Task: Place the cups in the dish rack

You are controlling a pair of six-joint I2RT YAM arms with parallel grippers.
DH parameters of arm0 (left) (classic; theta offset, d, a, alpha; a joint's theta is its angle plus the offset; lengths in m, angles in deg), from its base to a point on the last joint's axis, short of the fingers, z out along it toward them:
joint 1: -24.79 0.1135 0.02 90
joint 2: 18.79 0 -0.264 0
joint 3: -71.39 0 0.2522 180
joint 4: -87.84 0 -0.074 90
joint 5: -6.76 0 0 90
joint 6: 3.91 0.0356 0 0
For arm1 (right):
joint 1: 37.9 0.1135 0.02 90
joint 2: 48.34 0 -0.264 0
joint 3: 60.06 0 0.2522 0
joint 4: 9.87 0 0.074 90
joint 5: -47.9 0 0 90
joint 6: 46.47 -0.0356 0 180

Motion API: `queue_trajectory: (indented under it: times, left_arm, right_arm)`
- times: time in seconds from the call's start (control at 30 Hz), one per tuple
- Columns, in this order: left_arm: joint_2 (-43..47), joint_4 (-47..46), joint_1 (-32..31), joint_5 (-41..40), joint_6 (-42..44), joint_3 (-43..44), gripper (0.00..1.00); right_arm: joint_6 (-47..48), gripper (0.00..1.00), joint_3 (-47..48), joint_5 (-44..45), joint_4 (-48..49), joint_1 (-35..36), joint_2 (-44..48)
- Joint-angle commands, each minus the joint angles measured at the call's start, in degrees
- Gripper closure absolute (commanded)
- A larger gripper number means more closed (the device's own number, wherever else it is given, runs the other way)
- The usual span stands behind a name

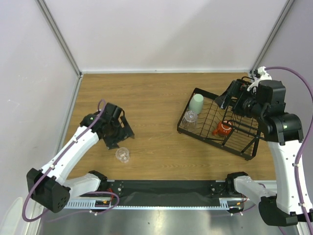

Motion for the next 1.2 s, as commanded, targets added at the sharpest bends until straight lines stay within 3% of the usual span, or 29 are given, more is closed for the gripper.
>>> queue_trajectory:
  times: [0.0,0.27,0.5,0.97,1.17]
  left_arm:
    - [2.57,0.45,0.34,0.59,-5.26,-4.23,0.12]
    - [-2.96,-1.74,0.77,2.88,-6.75,-6.79,0.14]
    - [-7.18,-6.76,1.13,4.55,-7.02,-8.11,0.32]
    - [-8.94,-8.78,4.03,4.11,-8.34,-14.88,0.46]
    - [-8.69,-8.43,4.56,3.15,-6.49,-13.39,0.76]
  right_arm:
    - [2.73,0.0,-0.77,-1.13,3.67,0.81,2.31]
    - [3.18,0.0,-1.56,-2.61,4.29,1.6,2.84]
    - [3.18,0.0,-2.79,-1.74,3.94,1.6,5.04]
    - [1.6,0.0,-2.62,1.16,1.91,1.6,5.57]
    - [-1.21,0.0,-3.32,1.78,1.47,1.6,4.26]
